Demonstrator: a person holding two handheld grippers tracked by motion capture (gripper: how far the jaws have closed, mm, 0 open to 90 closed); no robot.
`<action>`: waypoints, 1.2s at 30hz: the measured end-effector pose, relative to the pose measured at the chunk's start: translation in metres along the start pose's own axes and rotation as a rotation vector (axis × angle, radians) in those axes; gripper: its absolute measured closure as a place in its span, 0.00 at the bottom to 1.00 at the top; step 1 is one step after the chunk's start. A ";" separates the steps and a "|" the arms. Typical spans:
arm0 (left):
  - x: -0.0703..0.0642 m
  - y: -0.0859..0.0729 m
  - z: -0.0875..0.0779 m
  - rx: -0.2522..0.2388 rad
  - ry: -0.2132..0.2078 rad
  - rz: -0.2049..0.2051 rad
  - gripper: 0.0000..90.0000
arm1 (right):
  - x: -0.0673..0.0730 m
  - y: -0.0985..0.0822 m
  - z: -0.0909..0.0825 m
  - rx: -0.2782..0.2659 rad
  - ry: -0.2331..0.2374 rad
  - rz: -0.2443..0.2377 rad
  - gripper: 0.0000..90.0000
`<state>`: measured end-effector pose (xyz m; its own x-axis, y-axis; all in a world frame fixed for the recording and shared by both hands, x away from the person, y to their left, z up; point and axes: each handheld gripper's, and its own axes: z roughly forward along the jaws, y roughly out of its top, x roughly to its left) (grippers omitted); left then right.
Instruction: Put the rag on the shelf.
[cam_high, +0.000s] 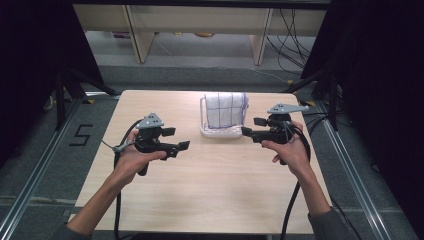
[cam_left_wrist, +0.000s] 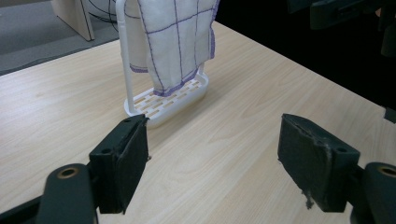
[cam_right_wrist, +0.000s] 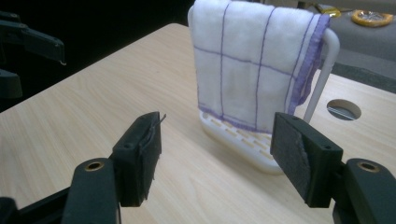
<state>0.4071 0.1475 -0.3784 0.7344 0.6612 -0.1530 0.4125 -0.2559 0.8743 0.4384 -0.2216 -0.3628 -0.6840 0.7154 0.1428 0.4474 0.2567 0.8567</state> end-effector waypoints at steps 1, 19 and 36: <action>0.000 -0.001 0.000 -0.005 -0.002 -0.001 0.27 | 0.000 0.000 -0.001 0.005 -0.007 -0.015 0.38; -0.003 -0.030 0.003 0.013 -0.008 0.010 0.26 | 0.011 -0.019 0.008 0.022 0.019 0.008 0.32; -0.005 -0.076 0.014 0.055 -0.029 0.003 0.24 | 0.016 -0.041 0.024 0.046 0.061 -0.005 0.30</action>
<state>0.3798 0.1540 -0.4511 0.7508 0.6398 -0.1642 0.4383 -0.2966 0.8485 0.4226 -0.2048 -0.4078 -0.7199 0.6730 0.1696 0.4687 0.2912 0.8340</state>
